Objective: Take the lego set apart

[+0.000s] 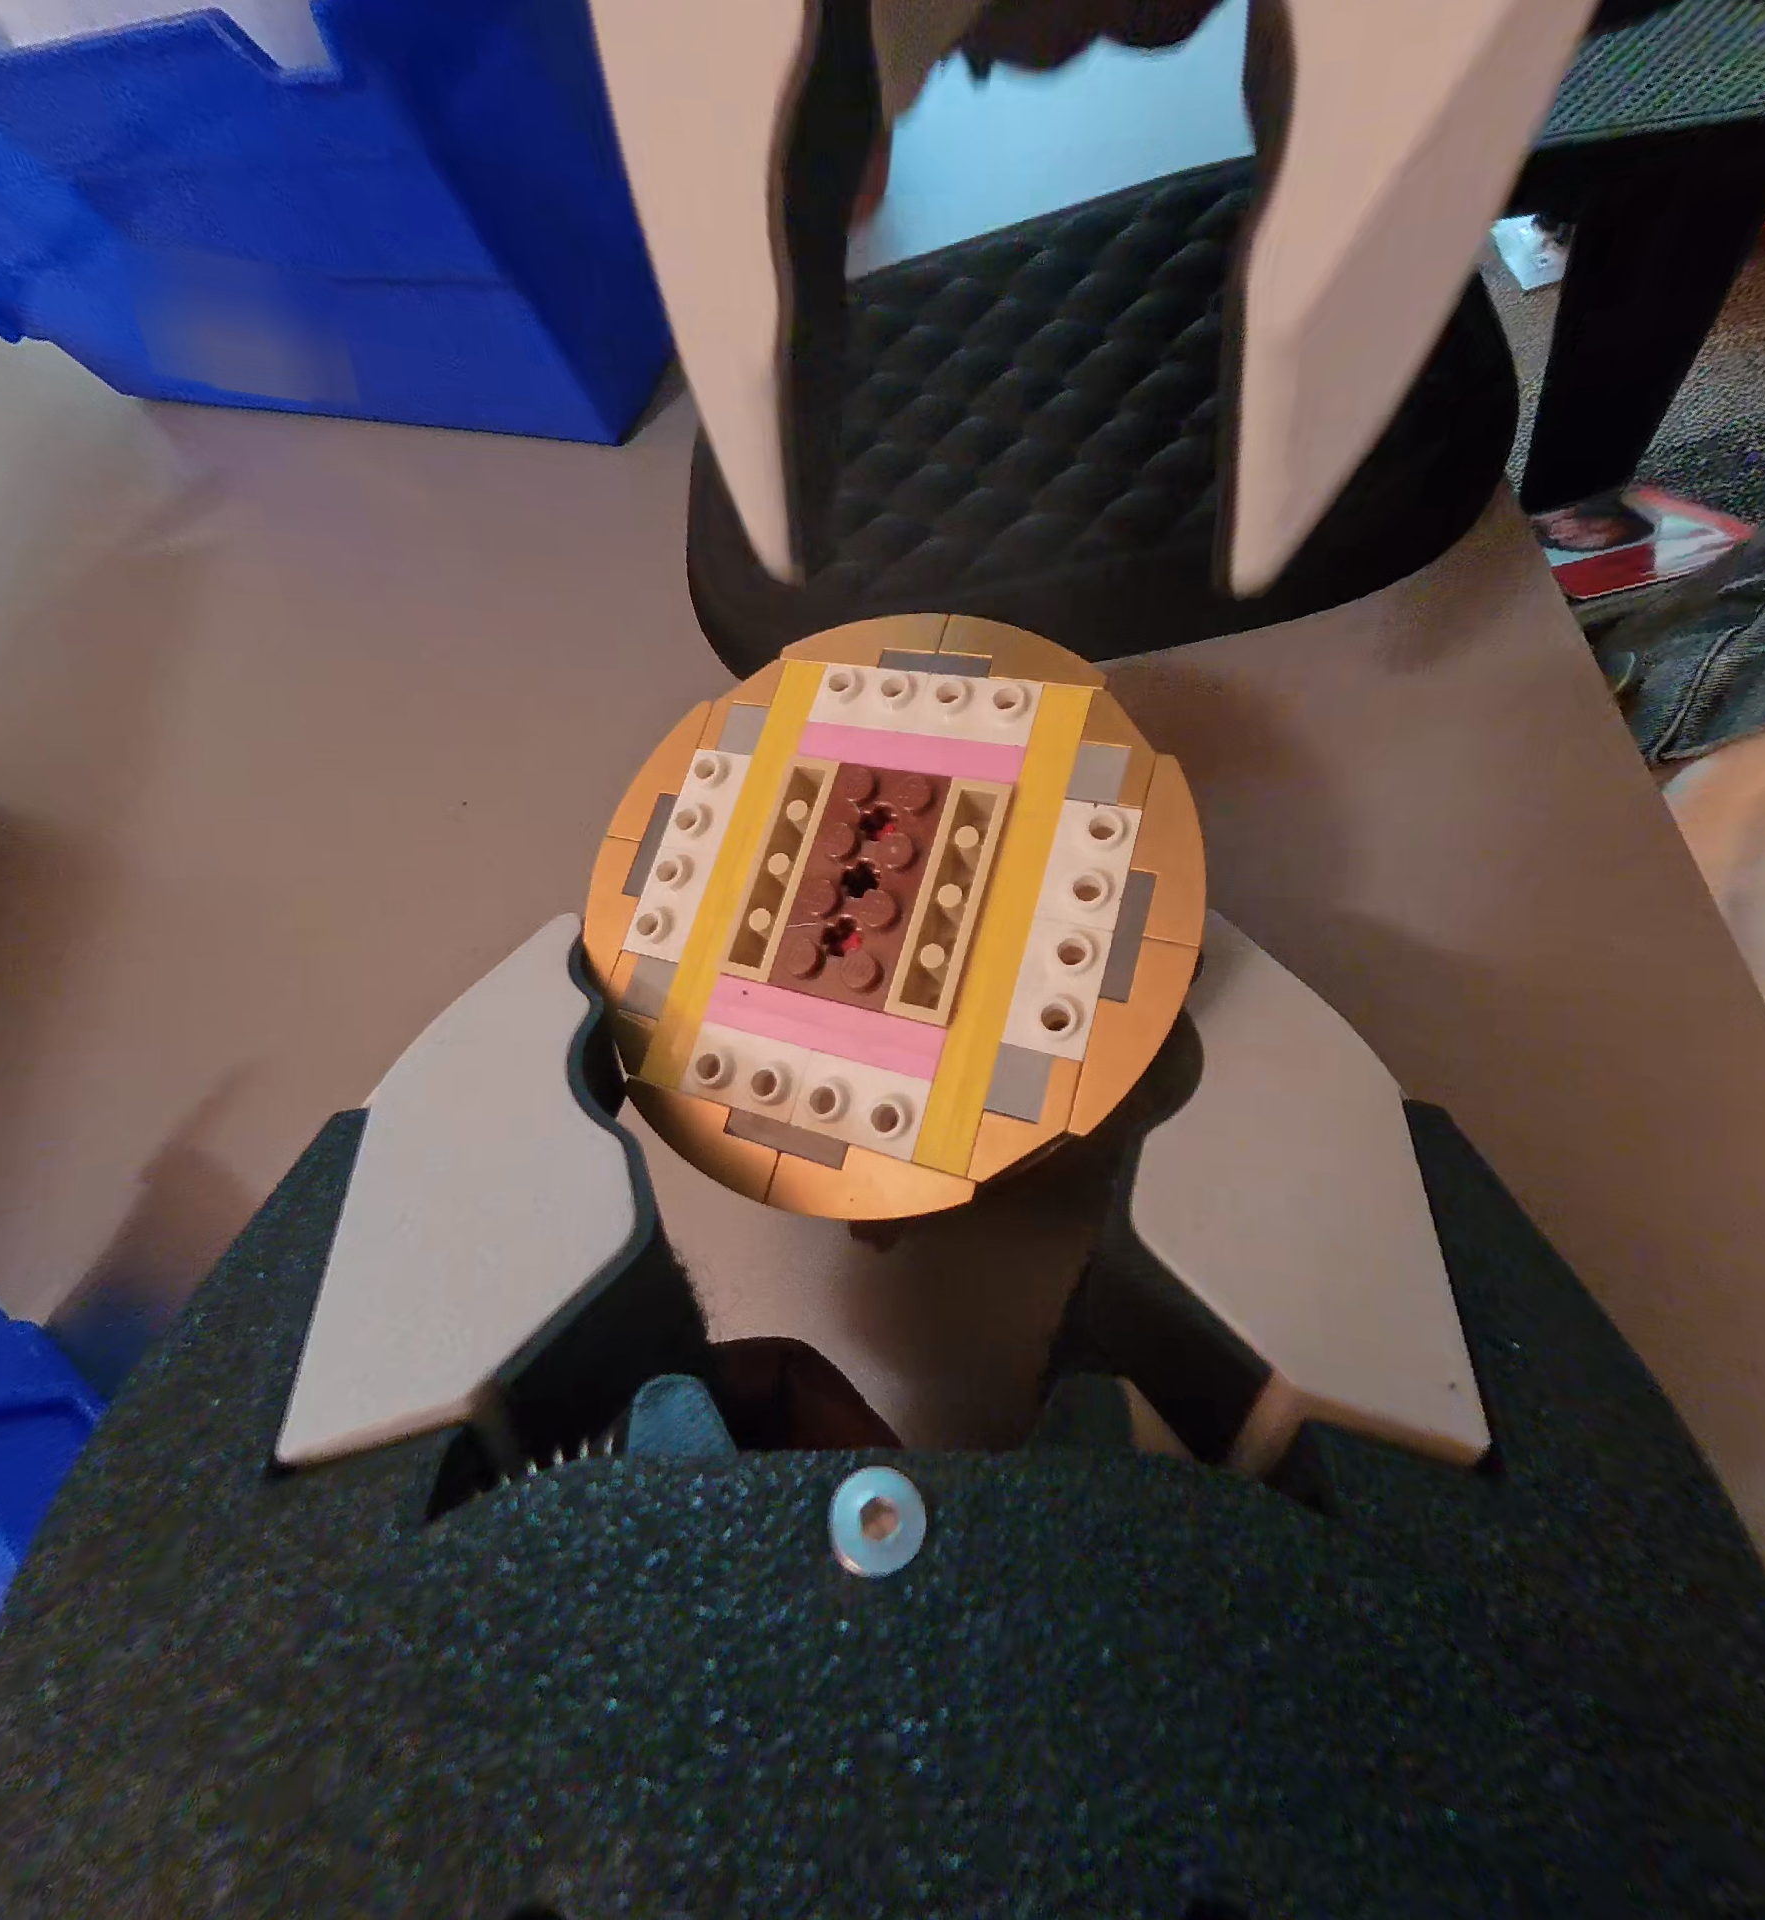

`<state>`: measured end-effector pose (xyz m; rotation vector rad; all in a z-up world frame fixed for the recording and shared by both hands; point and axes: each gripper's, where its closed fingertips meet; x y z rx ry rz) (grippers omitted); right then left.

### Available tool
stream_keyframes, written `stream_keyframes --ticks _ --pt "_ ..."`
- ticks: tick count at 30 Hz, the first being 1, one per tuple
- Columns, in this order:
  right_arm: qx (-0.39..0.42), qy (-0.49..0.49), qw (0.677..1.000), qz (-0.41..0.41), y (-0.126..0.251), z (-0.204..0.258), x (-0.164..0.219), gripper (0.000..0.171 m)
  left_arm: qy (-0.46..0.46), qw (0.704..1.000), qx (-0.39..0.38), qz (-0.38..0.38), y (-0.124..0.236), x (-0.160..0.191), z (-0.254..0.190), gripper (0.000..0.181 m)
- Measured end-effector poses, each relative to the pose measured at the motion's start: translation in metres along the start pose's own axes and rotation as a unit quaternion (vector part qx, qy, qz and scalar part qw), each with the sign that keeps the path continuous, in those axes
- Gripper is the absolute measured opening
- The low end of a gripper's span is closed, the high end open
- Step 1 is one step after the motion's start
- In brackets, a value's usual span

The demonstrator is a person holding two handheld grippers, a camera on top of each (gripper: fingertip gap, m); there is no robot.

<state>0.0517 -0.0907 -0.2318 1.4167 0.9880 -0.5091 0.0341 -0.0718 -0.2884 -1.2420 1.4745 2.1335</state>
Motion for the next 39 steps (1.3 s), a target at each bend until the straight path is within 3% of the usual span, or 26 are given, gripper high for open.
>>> stream_keyframes --ticks 3,6,13,17,21,25,29,34,37,39 --pt "0.007 0.051 0.999 0.014 -0.012 0.005 0.007 0.051 0.000 1.000 0.000 0.000 0.000 0.000 0.000 0.101" --pt "0.065 0.088 0.994 0.023 -0.015 -0.003 0.017 0.058 0.000 1.000 0.000 0.000 0.000 0.000 0.000 0.101" --pt "0.088 -0.014 0.995 -0.052 -0.005 -0.011 0.017 0.057 -0.002 1.000 -0.001 0.002 0.000 0.000 0.000 0.101" --pt "0.054 -0.078 0.992 -0.077 -0.006 -0.009 0.023 0.062 -0.003 1.000 -0.001 0.007 -0.001 0.001 0.000 0.102" --pt "0.061 -0.071 0.991 -0.094 -0.007 -0.010 0.021 0.056 0.021 1.000 -0.006 0.001 0.002 0.000 0.006 0.128" --pt "0.056 -0.074 0.988 -0.122 -0.003 -0.010 0.016 0.048 0.032 0.999 -0.040 -0.012 0.023 -0.005 0.017 0.133" --pt "0.054 -0.076 0.988 -0.125 -0.003 -0.010 0.017 0.049 0.012 1.000 -0.025 0.009 0.033 -0.020 0.005 0.118" --pt "0.050 -0.072 0.992 -0.088 -0.013 -0.008 0.023 0.051 -0.004 0.994 -0.027 0.106 0.024 -0.006 0.003 0.098" --pt "0.060 -0.058 0.992 -0.095 -0.012 -0.008 0.022 0.042 -0.015 0.994 -0.018 0.108 0.025 0.001 0.002 0.088" --pt "0.041 -0.038 0.992 -0.112 -0.008 0.001 0.018 0.026 -0.012 0.994 -0.033 0.101 0.033 0.007 0.005 0.084"
Point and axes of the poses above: each gripper's, where its closed fingertips meet, y back along the fingers, x out of its underside, z = x × y across the jaws, and after that the axes turned 12 degrees about x, right-handed
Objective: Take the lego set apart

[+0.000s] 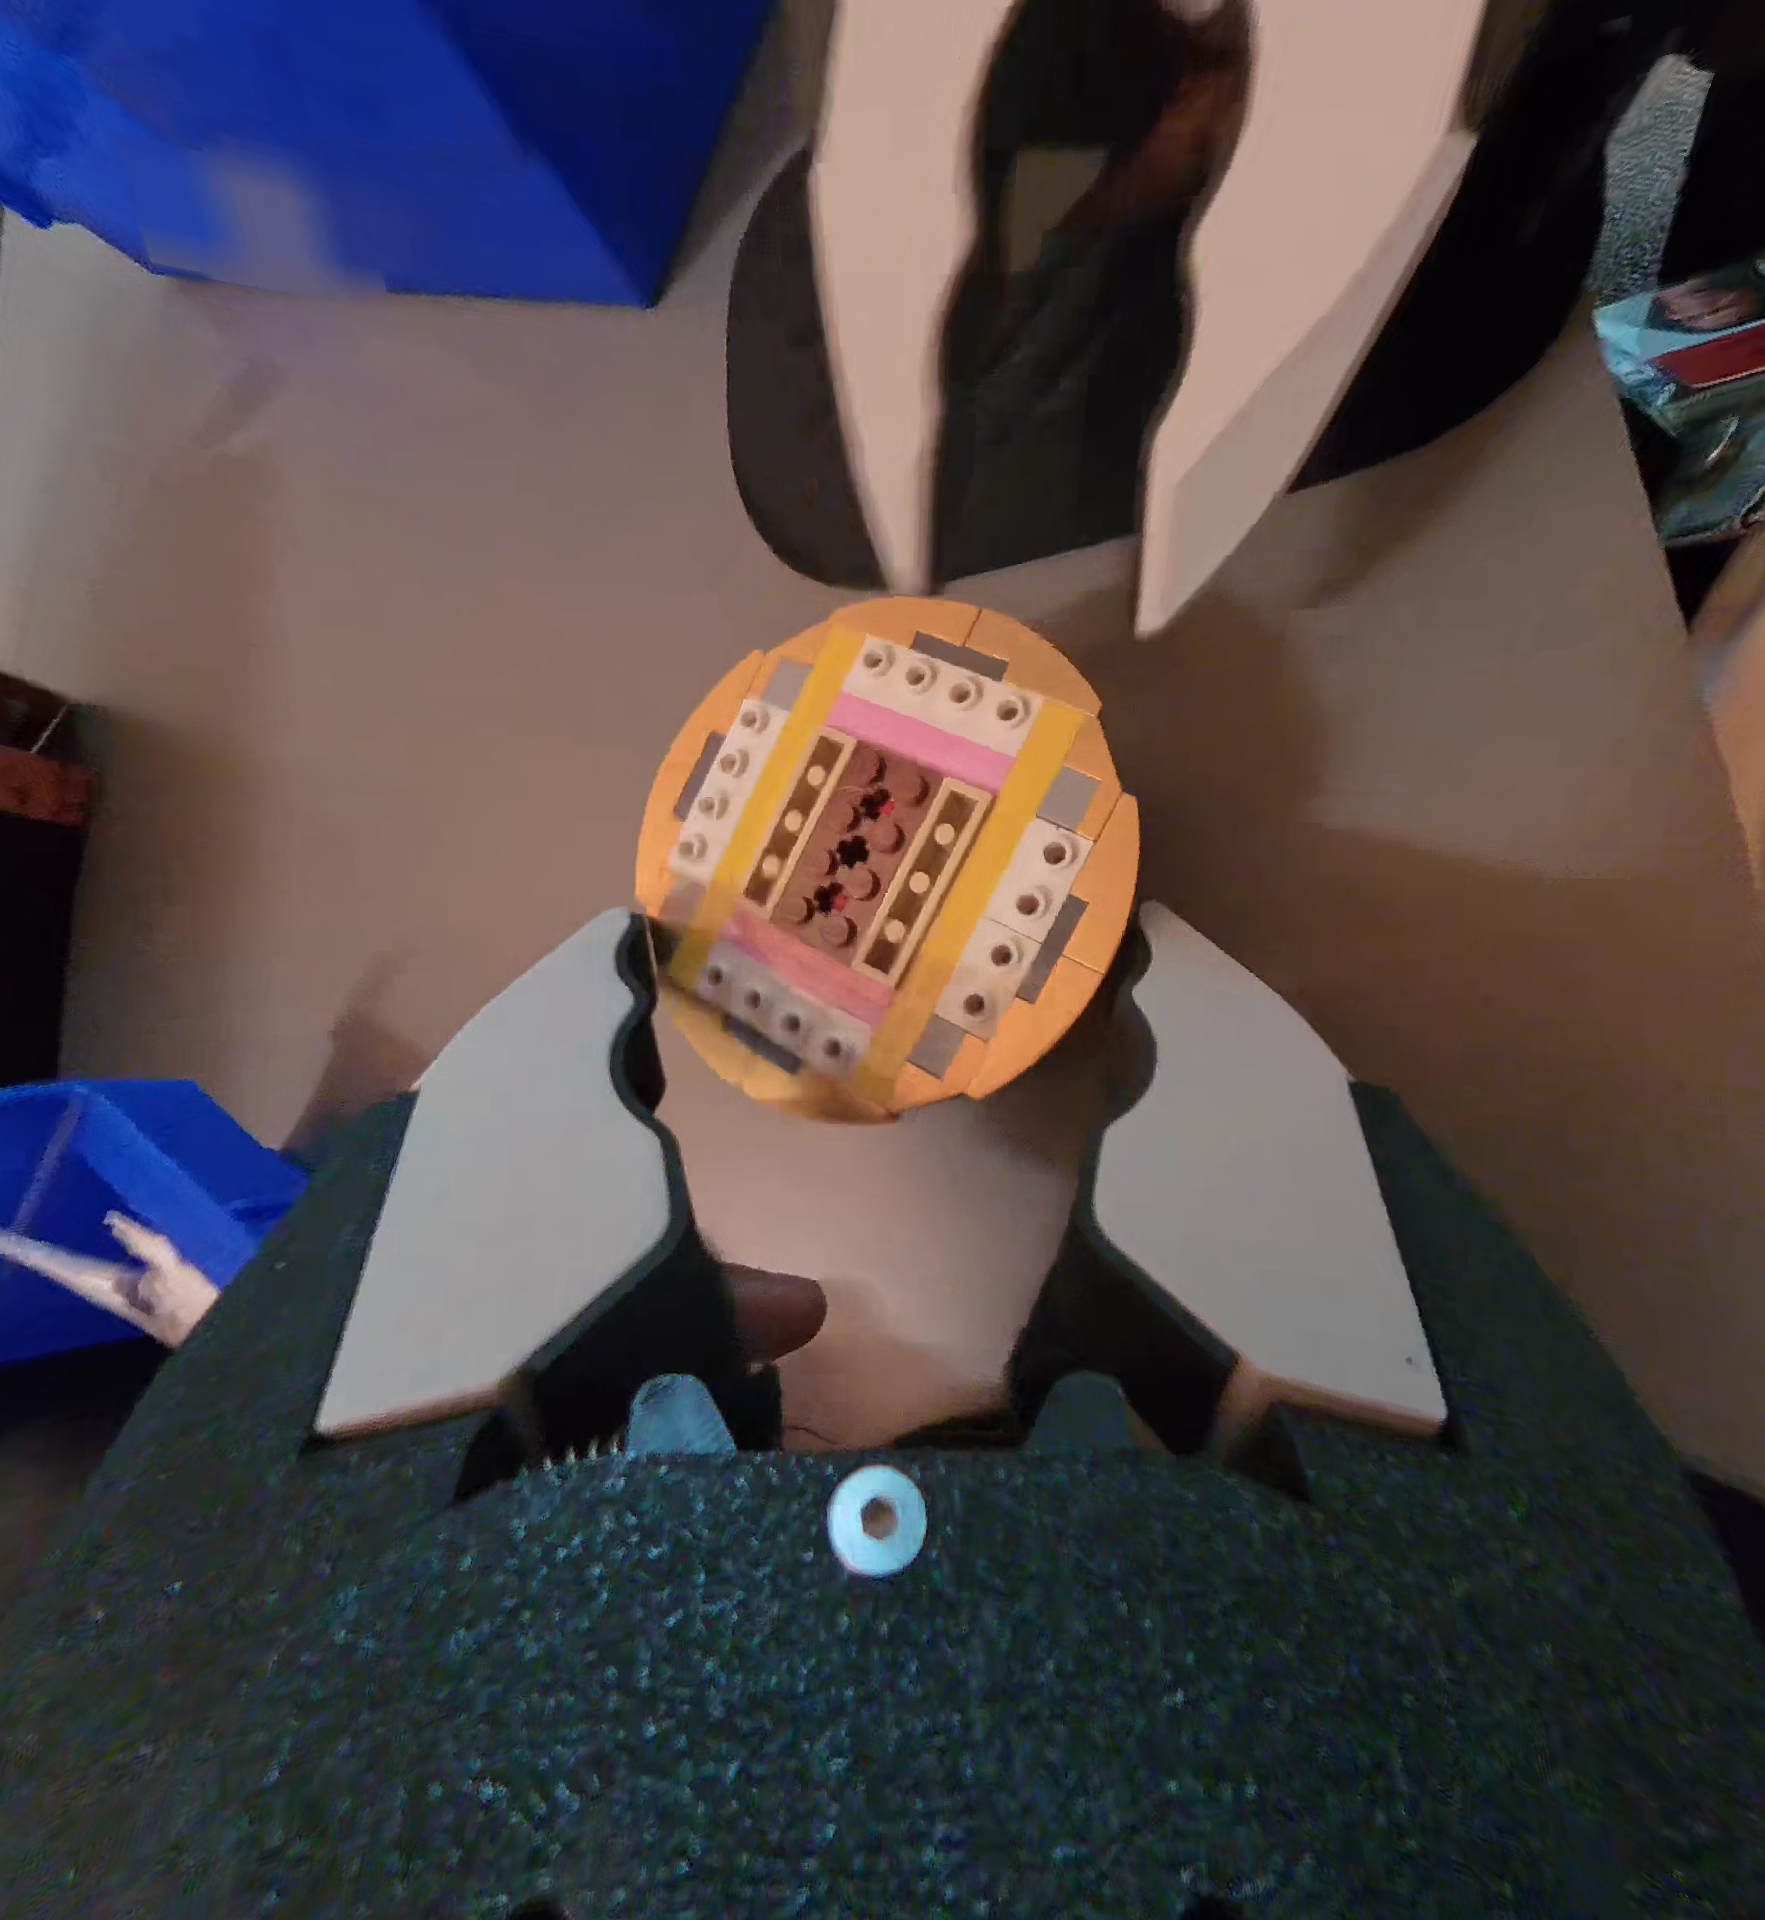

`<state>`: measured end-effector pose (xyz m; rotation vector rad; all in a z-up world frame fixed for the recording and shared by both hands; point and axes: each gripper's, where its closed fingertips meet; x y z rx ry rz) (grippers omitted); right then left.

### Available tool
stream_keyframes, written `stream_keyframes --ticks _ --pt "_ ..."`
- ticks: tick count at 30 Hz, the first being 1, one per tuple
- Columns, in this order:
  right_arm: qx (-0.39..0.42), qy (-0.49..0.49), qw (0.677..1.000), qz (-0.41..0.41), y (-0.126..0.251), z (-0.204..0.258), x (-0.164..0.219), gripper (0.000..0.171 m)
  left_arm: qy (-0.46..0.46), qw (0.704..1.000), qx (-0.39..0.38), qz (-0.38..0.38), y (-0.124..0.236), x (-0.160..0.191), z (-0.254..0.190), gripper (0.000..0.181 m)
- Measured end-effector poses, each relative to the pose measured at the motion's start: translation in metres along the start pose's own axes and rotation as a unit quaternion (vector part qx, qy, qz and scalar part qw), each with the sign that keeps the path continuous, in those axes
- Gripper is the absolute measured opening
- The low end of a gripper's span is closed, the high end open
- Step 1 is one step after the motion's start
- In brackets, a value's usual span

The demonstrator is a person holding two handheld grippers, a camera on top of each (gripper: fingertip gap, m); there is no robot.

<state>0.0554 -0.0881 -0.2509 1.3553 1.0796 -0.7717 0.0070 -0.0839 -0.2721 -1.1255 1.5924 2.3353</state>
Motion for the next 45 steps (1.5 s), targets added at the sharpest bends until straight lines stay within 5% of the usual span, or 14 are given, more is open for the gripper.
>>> stream_keyframes --ticks 2,10,15,17,20,28,33,36,42,45 --pt "-0.011 0.011 1.000 -0.009 0.002 0.004 -0.002 0.023 0.021 0.999 -0.041 0.014 0.011 0.015 0.009 0.078" --pt "-0.021 -0.051 0.998 0.023 -0.018 -0.014 -0.004 0.064 0.188 0.973 -0.125 -0.044 0.035 0.018 0.002 0.071" --pt "0.008 -0.022 0.999 0.025 -0.031 -0.025 -0.005 0.047 0.228 0.958 -0.155 -0.076 0.027 0.023 0.009 0.059" --pt "-0.021 -0.001 1.000 0.005 -0.025 -0.013 -0.008 0.021 0.236 0.952 -0.178 -0.078 0.033 0.032 0.013 0.058" --pt "0.005 0.001 1.000 -0.025 -0.020 -0.018 -0.015 0.021 0.226 0.954 -0.183 -0.075 0.044 0.038 0.009 0.052" --pt "-0.015 -0.023 1.000 -0.006 -0.015 -0.013 -0.017 0.042 0.120 0.984 -0.115 -0.060 0.042 -0.016 0.018 0.080" --pt "-0.011 0.035 0.998 0.058 -0.006 -0.007 -0.022 0.057 0.152 0.986 -0.052 0.052 0.005 0.008 0.031 0.115" --pt "-0.020 0.053 0.995 0.086 -0.001 -0.005 -0.026 0.056 0.143 0.985 -0.039 0.085 -0.007 0.023 0.033 0.101" --pt "-0.031 0.017 0.996 0.080 -0.009 -0.014 -0.016 0.054 0.149 0.987 -0.059 0.000 -0.014 0.023 0.034 0.104" --pt "-0.042 -0.006 0.997 0.069 -0.019 -0.018 -0.009 0.054 0.183 0.982 -0.046 0.015 -0.024 0.037 0.028 0.130"
Point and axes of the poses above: each gripper's, where its closed fingertips meet, y back along the fingers, x out of its underside, z = x × y across the jaws, and after that the axes turned 12 degrees about x, right-handed
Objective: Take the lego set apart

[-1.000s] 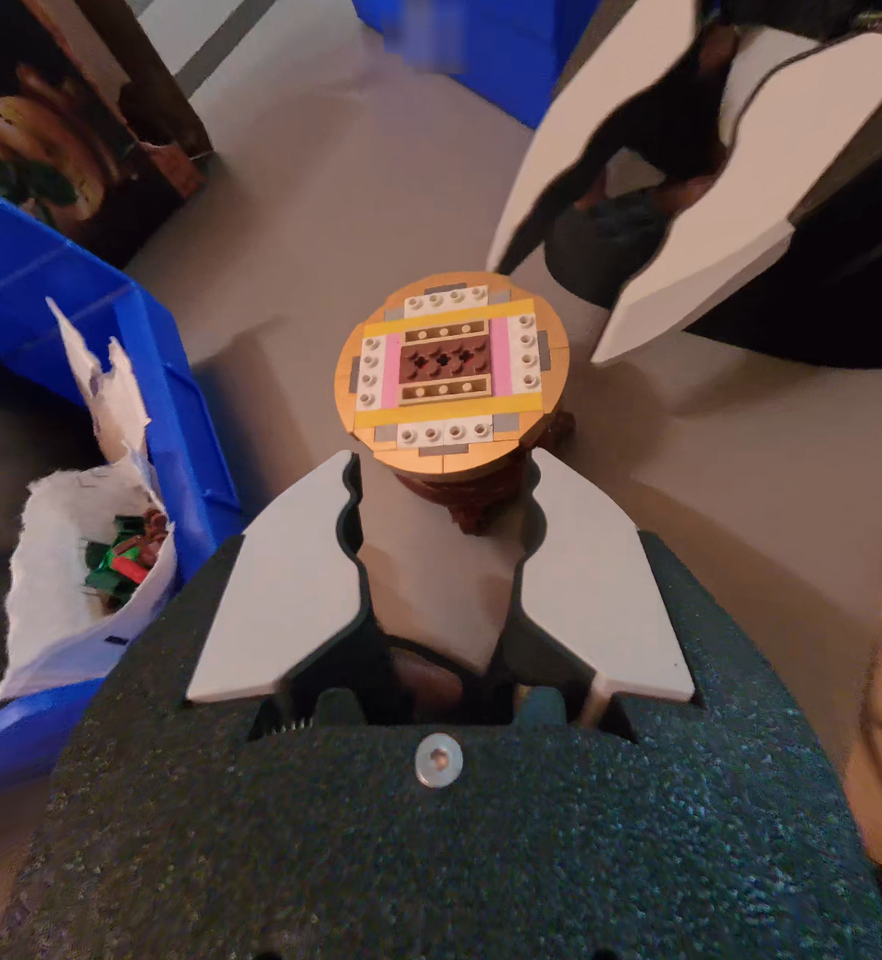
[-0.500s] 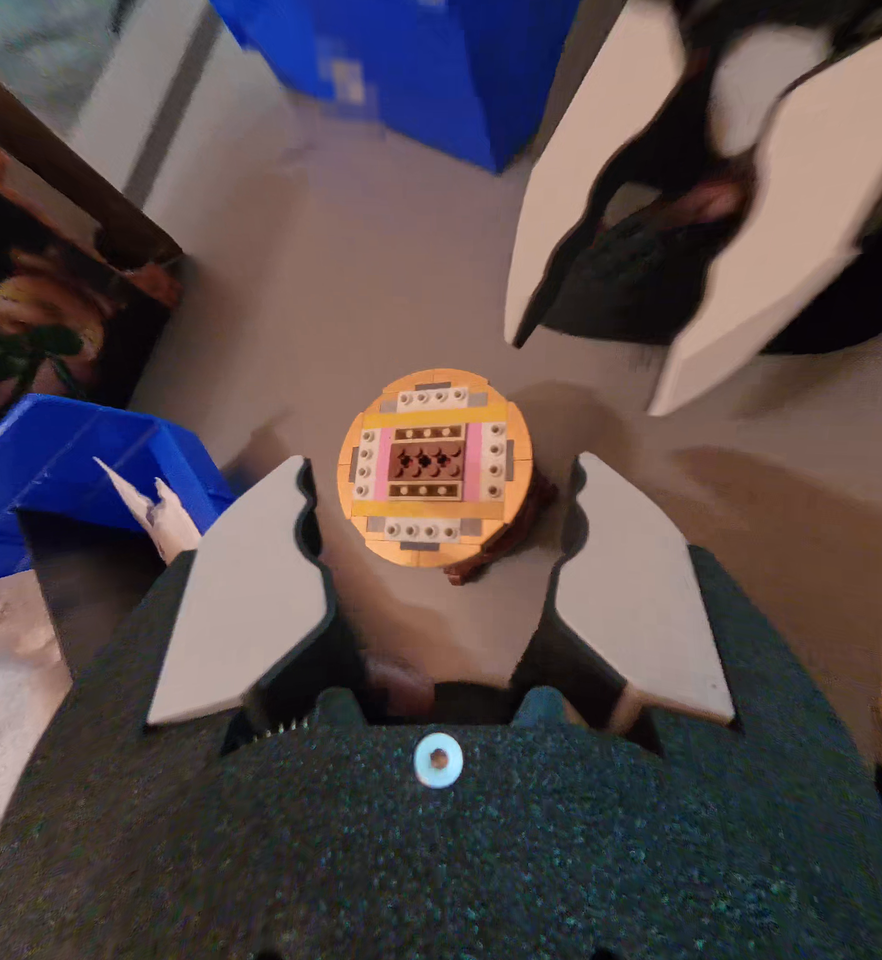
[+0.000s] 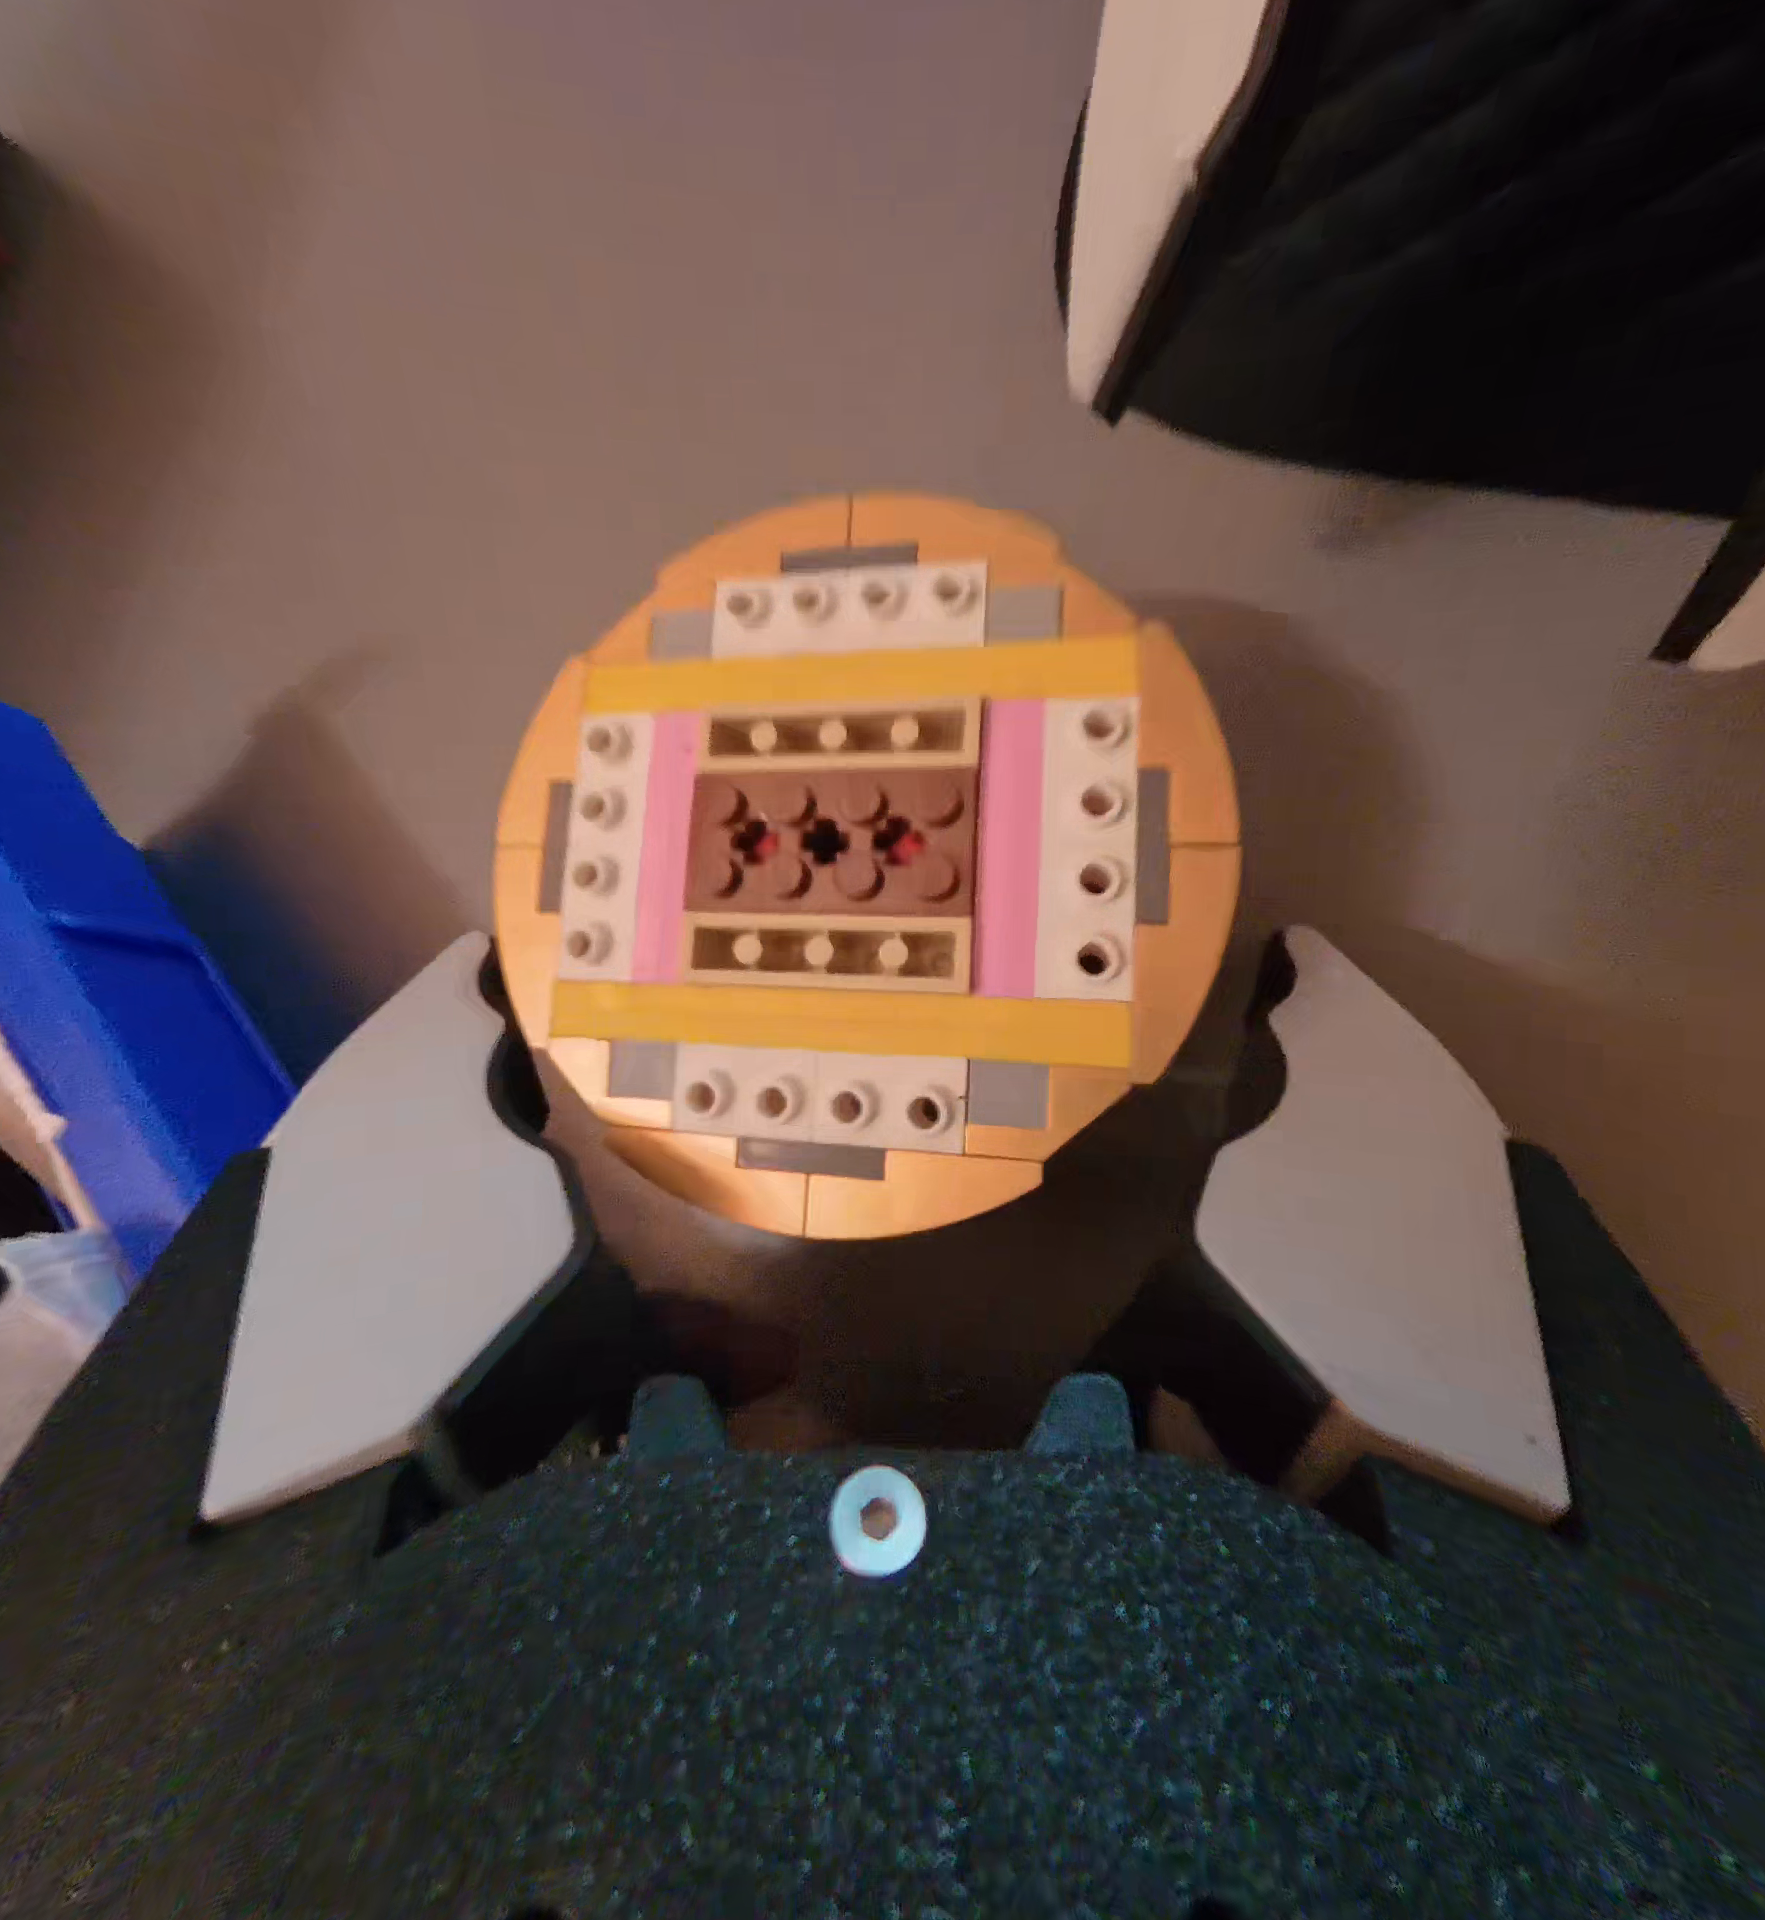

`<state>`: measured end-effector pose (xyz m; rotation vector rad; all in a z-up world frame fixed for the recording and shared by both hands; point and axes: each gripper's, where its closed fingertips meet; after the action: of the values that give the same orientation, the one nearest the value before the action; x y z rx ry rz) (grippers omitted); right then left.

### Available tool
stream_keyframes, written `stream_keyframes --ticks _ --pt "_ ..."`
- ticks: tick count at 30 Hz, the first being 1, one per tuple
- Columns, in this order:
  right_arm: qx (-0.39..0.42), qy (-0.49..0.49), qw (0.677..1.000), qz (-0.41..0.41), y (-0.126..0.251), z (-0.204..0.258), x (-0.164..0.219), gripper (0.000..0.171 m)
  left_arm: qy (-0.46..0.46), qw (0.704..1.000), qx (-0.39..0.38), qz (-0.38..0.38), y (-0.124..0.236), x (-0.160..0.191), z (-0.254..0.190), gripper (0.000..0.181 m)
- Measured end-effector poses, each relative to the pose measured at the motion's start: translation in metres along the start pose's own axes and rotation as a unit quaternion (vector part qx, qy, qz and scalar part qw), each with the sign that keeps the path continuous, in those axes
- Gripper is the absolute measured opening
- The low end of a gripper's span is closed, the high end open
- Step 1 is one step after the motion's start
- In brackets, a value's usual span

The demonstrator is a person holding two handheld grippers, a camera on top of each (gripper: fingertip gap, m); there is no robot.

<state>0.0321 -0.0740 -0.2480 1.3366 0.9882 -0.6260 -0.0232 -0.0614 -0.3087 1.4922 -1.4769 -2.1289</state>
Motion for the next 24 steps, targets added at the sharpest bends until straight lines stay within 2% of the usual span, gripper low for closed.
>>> stream_keyframes --ticks 1,3,4,8,11,13,14,18,21,24 --pt "-0.002 -0.007 1.000 -0.003 -0.002 -0.001 0.001 0.054 -0.003 1.000 -0.005 -0.018 0.002 -0.004 0.001 0.126" --pt "0.002 -0.022 1.000 -0.008 -0.005 -0.006 0.003 0.054 -0.021 0.996 -0.020 -0.081 0.012 -0.022 0.002 0.105" --pt "0.008 -0.029 0.999 -0.013 -0.007 -0.010 0.003 0.054 -0.025 0.994 -0.012 -0.108 0.016 -0.028 0.000 0.100" --pt "0.007 -0.045 0.997 -0.060 -0.009 -0.014 -0.004 0.064 -0.036 0.988 0.043 -0.144 0.018 -0.035 -0.016 0.099" --pt "-0.031 -0.057 0.996 -0.063 -0.007 -0.005 -0.007 0.071 -0.036 0.980 0.066 -0.185 0.027 -0.045 -0.023 0.099" --pt "-0.046 -0.059 0.991 -0.113 0.002 0.002 -0.024 0.070 -0.035 0.964 0.099 -0.245 0.041 -0.059 -0.033 0.099" --pt "-0.038 -0.062 0.987 -0.142 0.008 0.001 -0.034 0.061 -0.029 0.952 0.120 -0.280 0.050 -0.068 -0.039 0.099" --pt "-0.063 -0.104 0.961 -0.250 0.040 0.009 -0.075 0.051 -0.008 0.892 0.190 -0.411 0.091 -0.098 -0.055 0.099" --pt "-0.050 -0.108 0.961 -0.250 0.044 0.013 -0.084 0.050 0.008 0.860 0.209 -0.466 0.106 -0.105 -0.057 0.099" --pt "-0.039 -0.123 0.964 -0.234 0.037 0.017 -0.083 0.050 0.029 0.845 0.217 -0.488 0.112 -0.104 -0.054 0.100"
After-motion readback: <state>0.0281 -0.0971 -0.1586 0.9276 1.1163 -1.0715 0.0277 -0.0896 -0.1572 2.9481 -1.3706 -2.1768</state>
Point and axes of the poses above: each gripper's, where its closed fingertips meet, y back along the fingers, x out of its underside, z = x × y across the jaws, and after that the axes turned 12 degrees about x, right-handed
